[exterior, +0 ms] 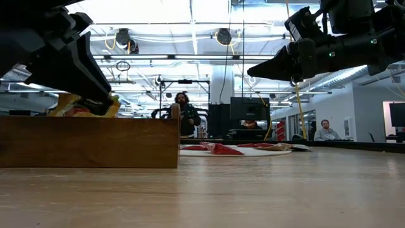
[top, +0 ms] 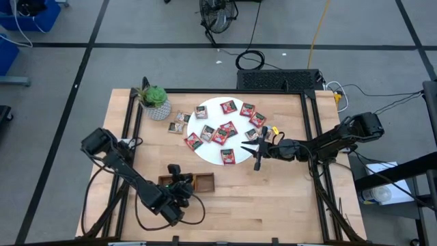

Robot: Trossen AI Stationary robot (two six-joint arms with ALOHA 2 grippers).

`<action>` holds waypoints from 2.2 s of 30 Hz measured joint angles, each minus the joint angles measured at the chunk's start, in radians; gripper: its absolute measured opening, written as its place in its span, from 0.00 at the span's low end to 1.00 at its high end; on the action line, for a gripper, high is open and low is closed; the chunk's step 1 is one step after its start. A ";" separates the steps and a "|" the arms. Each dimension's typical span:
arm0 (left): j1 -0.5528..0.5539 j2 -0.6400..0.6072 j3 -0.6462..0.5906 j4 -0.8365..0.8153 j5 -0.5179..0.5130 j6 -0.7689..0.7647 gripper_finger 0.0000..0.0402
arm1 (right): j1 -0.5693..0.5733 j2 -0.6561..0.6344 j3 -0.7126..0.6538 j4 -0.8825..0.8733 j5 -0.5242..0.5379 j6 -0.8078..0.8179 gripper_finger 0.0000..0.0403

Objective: Pick & Place Tea
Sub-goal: Put the orange tea bag into the middle section of the wooden organizer

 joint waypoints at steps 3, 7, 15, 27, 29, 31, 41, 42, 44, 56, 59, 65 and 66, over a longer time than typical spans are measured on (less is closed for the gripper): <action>-0.001 -0.009 0.000 0.002 -0.004 0.003 0.27 | 0.000 0.000 0.000 0.000 0.000 0.000 0.15; -0.003 -0.031 0.000 0.005 -0.038 0.005 0.30 | 0.000 0.000 0.000 0.000 0.000 -0.001 0.15; 0.003 -0.161 0.012 0.015 0.194 0.017 0.20 | 0.000 0.000 0.000 0.000 0.000 0.000 0.15; 0.151 -0.101 0.032 -0.001 0.588 0.104 0.01 | 0.000 0.000 0.000 0.013 0.000 -0.002 0.15; 0.165 -0.081 0.032 0.000 0.620 0.113 0.01 | 0.000 0.000 0.000 0.014 -0.001 -0.003 0.15; 0.178 -0.070 0.032 -0.002 0.655 0.120 0.01 | 0.000 0.000 0.000 0.014 -0.001 -0.003 0.15; 0.185 -0.059 0.030 -0.005 0.740 0.124 0.00 | 0.000 0.000 0.000 0.013 -0.002 -0.011 0.15; 0.185 -0.059 0.027 -0.003 0.740 0.121 0.00 | 0.000 0.000 0.000 0.013 -0.002 -0.011 0.15; 0.185 -0.059 0.017 -0.003 0.740 0.111 0.00 | 0.000 0.000 0.000 0.013 -0.002 -0.011 0.15; 0.185 -0.059 0.000 -0.003 0.662 0.055 0.00 | 0.000 0.000 0.000 0.013 -0.003 -0.011 0.15; 0.185 -0.059 0.000 -0.003 0.662 0.038 0.01 | 0.000 0.000 0.000 0.013 -0.003 -0.011 0.15; 0.185 -0.060 -0.001 -0.003 0.680 0.025 0.00 | 0.000 0.000 0.000 0.013 -0.003 -0.011 0.15; 0.185 -0.064 -0.001 -0.003 0.689 0.026 0.00 | 0.000 0.000 0.000 0.013 -0.003 -0.011 0.15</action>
